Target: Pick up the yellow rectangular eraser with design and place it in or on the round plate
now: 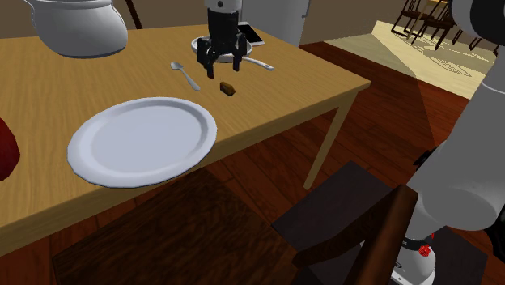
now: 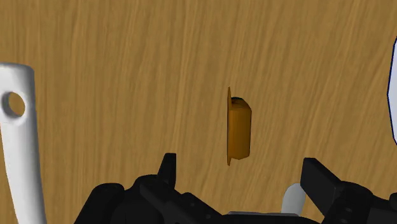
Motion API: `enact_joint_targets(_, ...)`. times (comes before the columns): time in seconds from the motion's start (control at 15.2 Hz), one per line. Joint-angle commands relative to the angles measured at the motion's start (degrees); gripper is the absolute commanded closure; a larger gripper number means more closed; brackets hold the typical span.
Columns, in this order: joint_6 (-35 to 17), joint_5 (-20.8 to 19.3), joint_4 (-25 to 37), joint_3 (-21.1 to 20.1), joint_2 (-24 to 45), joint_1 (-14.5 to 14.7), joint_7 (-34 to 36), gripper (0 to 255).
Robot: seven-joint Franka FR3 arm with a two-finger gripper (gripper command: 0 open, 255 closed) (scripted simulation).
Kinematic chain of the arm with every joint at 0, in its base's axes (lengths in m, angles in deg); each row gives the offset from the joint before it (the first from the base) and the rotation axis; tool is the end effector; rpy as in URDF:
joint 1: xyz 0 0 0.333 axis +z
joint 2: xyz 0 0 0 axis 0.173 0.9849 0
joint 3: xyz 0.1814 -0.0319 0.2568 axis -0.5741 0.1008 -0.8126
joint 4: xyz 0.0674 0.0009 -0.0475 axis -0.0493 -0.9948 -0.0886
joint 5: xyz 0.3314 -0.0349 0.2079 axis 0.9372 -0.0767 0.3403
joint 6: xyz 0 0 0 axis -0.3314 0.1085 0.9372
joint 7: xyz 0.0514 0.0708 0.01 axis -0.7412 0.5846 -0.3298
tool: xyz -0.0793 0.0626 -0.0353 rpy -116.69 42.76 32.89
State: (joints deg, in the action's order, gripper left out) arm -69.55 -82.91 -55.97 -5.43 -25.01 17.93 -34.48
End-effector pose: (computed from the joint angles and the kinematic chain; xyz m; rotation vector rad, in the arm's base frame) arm 0.5792 0.2185 0.5299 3.1354 0.1116 0.0076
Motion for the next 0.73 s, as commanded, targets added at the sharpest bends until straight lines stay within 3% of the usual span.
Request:
enact_joint_targets(0.0, -1.08, -0.29, 0.04, -0.11, 0.93, 0.26, 0.29, 0)
enact_joint_targets(0.4, -5.30, -0.39, -3.97, -0.03, 1.14, 0.17, 0.38, 0)
enact_joint_targets(0.66, -5.29, -0.40, -3.95, -0.03, 1.16, 0.17, 0.38, 0)
